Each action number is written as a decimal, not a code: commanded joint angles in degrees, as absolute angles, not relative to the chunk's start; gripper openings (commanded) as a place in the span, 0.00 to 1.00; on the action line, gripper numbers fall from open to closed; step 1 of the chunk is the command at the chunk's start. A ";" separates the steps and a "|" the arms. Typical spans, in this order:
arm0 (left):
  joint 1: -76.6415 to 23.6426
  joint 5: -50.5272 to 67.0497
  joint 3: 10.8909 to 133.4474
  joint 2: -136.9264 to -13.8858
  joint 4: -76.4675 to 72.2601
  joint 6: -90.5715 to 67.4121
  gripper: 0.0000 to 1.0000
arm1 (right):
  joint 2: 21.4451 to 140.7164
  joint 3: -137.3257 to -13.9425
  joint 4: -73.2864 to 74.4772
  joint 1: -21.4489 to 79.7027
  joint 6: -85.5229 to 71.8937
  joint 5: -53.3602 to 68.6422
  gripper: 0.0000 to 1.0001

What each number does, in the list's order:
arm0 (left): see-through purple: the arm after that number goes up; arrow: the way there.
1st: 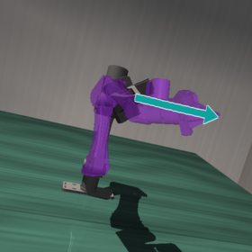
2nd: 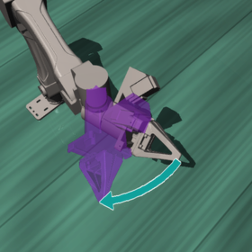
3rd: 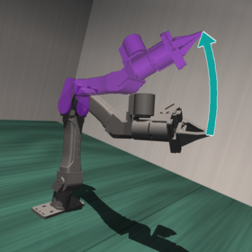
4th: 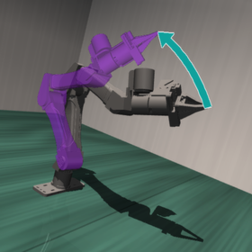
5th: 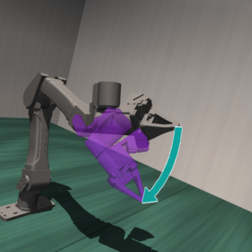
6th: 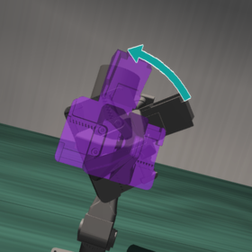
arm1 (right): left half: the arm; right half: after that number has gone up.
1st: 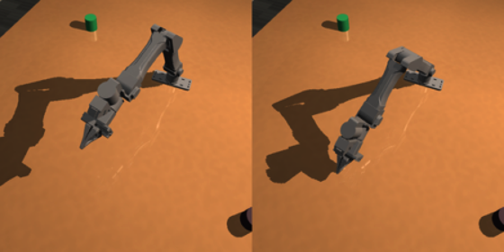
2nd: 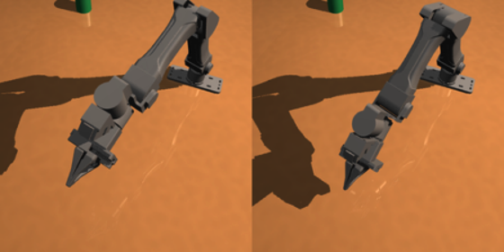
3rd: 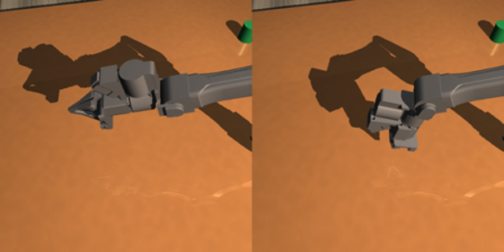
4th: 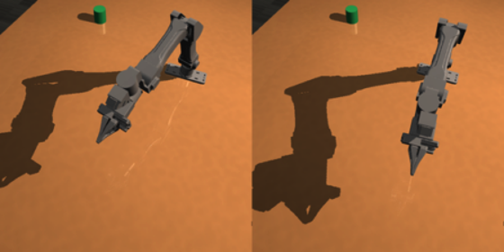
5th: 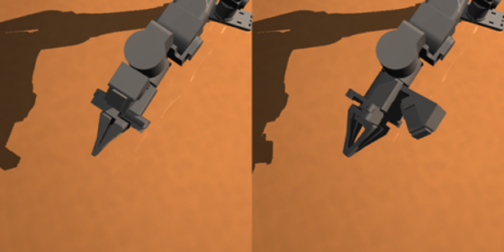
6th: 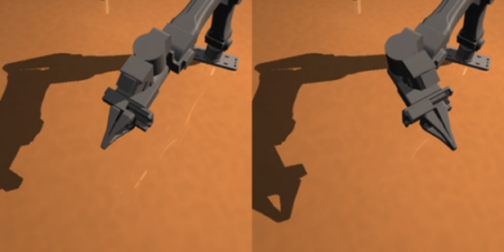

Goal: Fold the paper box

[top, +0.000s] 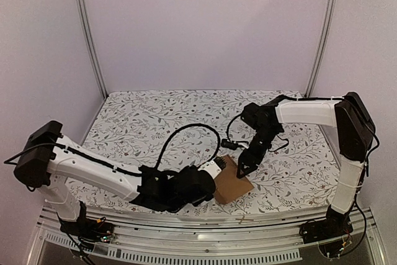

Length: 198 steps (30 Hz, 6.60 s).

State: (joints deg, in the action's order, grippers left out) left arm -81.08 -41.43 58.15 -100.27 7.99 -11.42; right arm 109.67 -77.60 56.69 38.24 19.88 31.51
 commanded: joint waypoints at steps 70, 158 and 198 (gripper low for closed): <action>-81.22 -35.08 32.55 -81.03 -14.21 -29.10 0.46 | 111.19 -91.35 63.88 39.18 38.14 32.84 0.44; -48.34 19.12 69.07 -102.61 3.05 10.08 0.36 | 89.65 -68.54 41.94 45.63 28.30 23.00 0.61; -52.78 3.22 57.24 -94.92 -4.94 -4.17 0.03 | 91.41 -71.15 40.79 46.93 27.53 21.19 0.59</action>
State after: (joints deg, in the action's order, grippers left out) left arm -51.83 5.21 56.12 -94.63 -6.72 -3.14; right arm 91.15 -69.06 39.90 46.37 27.79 21.17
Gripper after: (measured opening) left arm 0.036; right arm 0.602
